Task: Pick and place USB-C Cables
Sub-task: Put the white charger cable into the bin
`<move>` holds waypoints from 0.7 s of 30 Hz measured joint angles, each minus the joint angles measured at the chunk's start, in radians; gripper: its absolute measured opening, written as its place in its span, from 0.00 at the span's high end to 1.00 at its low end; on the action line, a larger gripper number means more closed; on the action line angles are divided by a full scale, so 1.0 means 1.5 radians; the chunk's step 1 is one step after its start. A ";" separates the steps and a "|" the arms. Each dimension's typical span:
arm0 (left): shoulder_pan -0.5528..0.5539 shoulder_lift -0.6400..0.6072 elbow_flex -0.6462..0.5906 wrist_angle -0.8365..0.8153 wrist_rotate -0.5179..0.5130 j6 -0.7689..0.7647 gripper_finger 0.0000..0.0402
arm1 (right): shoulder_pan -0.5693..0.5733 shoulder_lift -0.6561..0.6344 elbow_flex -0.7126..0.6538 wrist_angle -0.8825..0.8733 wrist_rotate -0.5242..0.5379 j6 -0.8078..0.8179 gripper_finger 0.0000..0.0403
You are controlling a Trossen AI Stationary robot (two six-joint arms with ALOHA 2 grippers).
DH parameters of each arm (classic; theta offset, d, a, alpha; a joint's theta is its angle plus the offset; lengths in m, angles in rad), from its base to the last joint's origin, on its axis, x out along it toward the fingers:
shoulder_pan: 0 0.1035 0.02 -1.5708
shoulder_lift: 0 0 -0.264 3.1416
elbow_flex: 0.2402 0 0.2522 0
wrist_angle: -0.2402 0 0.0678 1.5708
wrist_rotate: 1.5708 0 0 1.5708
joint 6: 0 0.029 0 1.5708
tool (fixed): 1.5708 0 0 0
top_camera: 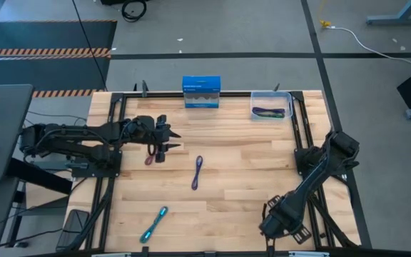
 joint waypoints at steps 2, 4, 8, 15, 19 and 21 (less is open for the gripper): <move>-0.008 0.000 0.000 0.000 0.000 0.000 0.61 | 0.005 0.013 0.000 -0.001 -0.014 0.005 0.56; -0.013 0.000 0.000 0.000 0.000 0.000 0.61 | 0.011 0.022 0.000 -0.008 -0.023 0.005 0.56; -0.016 0.000 0.000 0.000 0.000 0.000 0.61 | 0.015 0.030 -0.001 -0.008 -0.016 0.005 0.56; -0.016 0.000 0.000 0.001 0.000 0.004 0.61 | 0.015 0.029 -0.002 -0.004 0.028 0.016 0.56; -0.016 0.000 0.000 0.001 0.000 0.005 0.61 | 0.019 0.029 -0.015 0.002 0.026 0.023 0.56; -0.016 0.000 0.000 0.001 0.000 0.006 0.61 | 0.021 0.029 -0.027 0.016 0.025 0.023 0.56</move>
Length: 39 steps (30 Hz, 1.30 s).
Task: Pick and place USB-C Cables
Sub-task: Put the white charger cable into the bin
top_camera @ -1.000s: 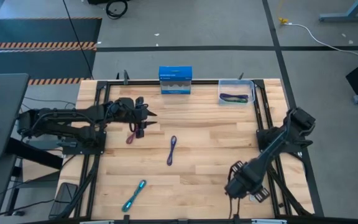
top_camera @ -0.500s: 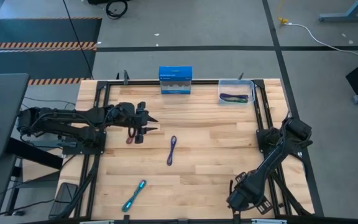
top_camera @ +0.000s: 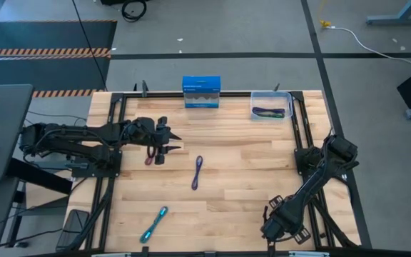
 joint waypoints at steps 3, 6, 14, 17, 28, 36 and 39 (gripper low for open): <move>0.000 0.000 0.000 0.000 0.000 0.000 0.61 | 0.002 0.000 -0.020 0.011 0.004 0.002 0.56; 0.000 0.000 0.000 0.000 0.000 0.000 0.61 | 0.002 0.000 -0.041 0.018 0.006 0.013 0.56; 0.000 0.000 0.000 0.000 0.000 0.001 0.61 | 0.002 0.000 -0.080 0.035 0.007 0.024 0.62; 0.000 0.000 0.000 0.000 0.000 0.002 0.61 | 0.002 0.000 -0.089 0.048 0.011 0.035 0.72; 0.000 0.000 0.000 0.020 0.000 0.002 0.61 | -0.027 -0.002 -0.094 0.045 0.056 0.040 0.91; 0.000 0.000 0.000 0.034 0.000 0.002 0.61 | -0.113 0.000 -0.032 -0.053 0.219 -0.026 0.91; 0.000 0.000 0.000 0.034 0.000 0.002 0.61 | -0.152 0.000 -0.020 -0.070 0.262 -0.052 0.91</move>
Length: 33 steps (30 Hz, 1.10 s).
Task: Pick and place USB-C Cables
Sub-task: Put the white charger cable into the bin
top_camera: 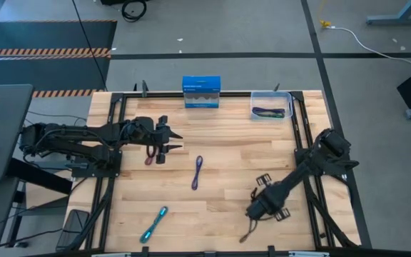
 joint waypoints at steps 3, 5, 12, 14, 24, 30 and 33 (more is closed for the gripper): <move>0.000 0.000 0.000 0.000 0.000 0.000 0.61 | -0.045 0.000 0.008 -0.001 0.042 -0.009 0.91; 0.000 0.000 0.000 0.000 0.000 0.000 0.61 | -0.078 0.000 0.015 -0.003 0.062 -0.020 0.91; 0.000 0.000 0.000 -0.004 0.000 -0.002 0.61 | -0.195 -0.001 0.068 -0.010 0.117 -0.087 0.91; 0.000 0.000 0.000 -0.009 0.000 -0.002 0.61 | -0.231 -0.001 0.084 -0.028 0.133 -0.104 0.91; 0.000 0.000 0.000 -0.011 0.000 -0.037 0.61 | -0.430 -0.009 0.136 -0.126 0.246 -0.183 0.91; 0.000 0.000 0.000 -0.022 0.000 -0.054 0.61 | -0.545 -0.077 0.147 -0.123 0.298 -0.243 0.91; 0.000 0.000 0.000 -0.024 0.000 -0.054 0.61 | -0.604 -0.121 0.147 -0.113 0.313 -0.274 0.91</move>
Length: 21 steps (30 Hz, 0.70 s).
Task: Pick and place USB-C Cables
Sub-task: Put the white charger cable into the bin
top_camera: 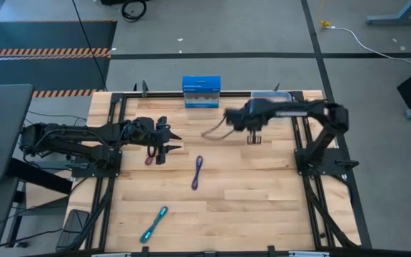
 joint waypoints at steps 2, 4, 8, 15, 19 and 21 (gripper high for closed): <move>0.000 0.000 0.000 0.000 0.000 0.000 0.61 | -0.039 -0.024 0.000 0.013 0.001 -0.027 0.91; 0.000 0.000 0.000 0.000 0.000 0.000 0.61 | -0.078 -0.042 0.000 0.025 0.001 -0.060 0.91; 0.000 0.000 0.000 0.000 0.000 -0.017 0.61 | -0.150 -0.054 0.000 0.050 -0.004 -0.126 0.91; 0.000 0.000 0.000 -0.001 0.000 -0.035 0.61 | -0.252 -0.040 0.000 0.085 -0.026 -0.183 0.91; -0.006 0.000 0.000 -0.007 0.000 -0.036 0.61 | -0.291 -0.012 -0.001 0.085 -0.029 -0.212 0.91; -0.009 0.000 0.000 -0.008 0.000 -0.036 0.61 | -0.306 0.002 -0.001 0.088 -0.029 -0.224 0.91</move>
